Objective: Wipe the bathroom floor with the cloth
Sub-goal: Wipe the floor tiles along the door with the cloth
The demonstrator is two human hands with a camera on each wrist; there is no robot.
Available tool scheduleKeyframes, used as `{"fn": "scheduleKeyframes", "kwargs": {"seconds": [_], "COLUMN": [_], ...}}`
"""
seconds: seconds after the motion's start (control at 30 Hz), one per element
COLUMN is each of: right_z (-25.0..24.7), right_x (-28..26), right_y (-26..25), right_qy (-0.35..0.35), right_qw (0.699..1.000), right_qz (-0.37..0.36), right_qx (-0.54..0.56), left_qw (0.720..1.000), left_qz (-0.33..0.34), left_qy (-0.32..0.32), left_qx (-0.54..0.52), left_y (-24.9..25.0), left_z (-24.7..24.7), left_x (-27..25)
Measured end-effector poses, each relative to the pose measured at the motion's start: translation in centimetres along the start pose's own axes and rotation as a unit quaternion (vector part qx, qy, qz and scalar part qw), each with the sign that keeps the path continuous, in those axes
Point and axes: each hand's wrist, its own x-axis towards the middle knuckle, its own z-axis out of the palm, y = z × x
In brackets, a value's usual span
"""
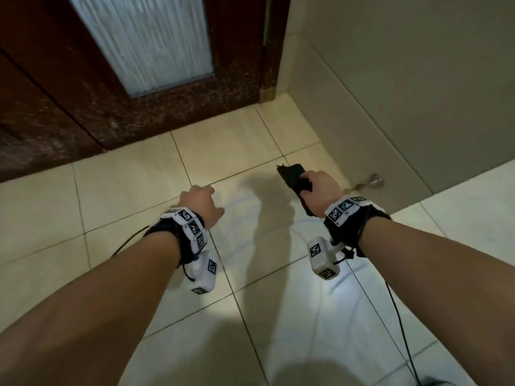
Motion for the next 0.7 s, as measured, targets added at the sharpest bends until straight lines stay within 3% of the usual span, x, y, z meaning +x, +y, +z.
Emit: {"fn": "scheduleKeyframes", "kwargs": {"seconds": [0.1, 0.3, 0.5, 0.7], "right_z": [1.4, 2.8, 3.8, 6.8], "right_x": [0.2, -2.8, -3.1, -5.9], "right_y": [4.1, 9.4, 8.7, 6.1], "right_qy": [0.012, -0.023, -0.029, -0.075], "right_qw": [1.000, 0.999, 0.998, 0.976], "right_qz": [-0.019, -0.021, -0.051, -0.173], "right_qx": [0.001, -0.026, -0.030, -0.110], "left_qw": [1.000, 1.000, 0.997, 0.995], "left_qz": [-0.011, -0.014, -0.066, -0.100], "left_qy": [0.026, 0.010, 0.037, 0.018], "left_qx": [0.013, -0.015, -0.015, -0.017], "left_y": [2.1, 5.4, 2.5, 0.4], "left_z": [3.1, 8.7, 9.8, 11.0], "left_x": [-0.2, -4.0, -6.6, -7.7]}}
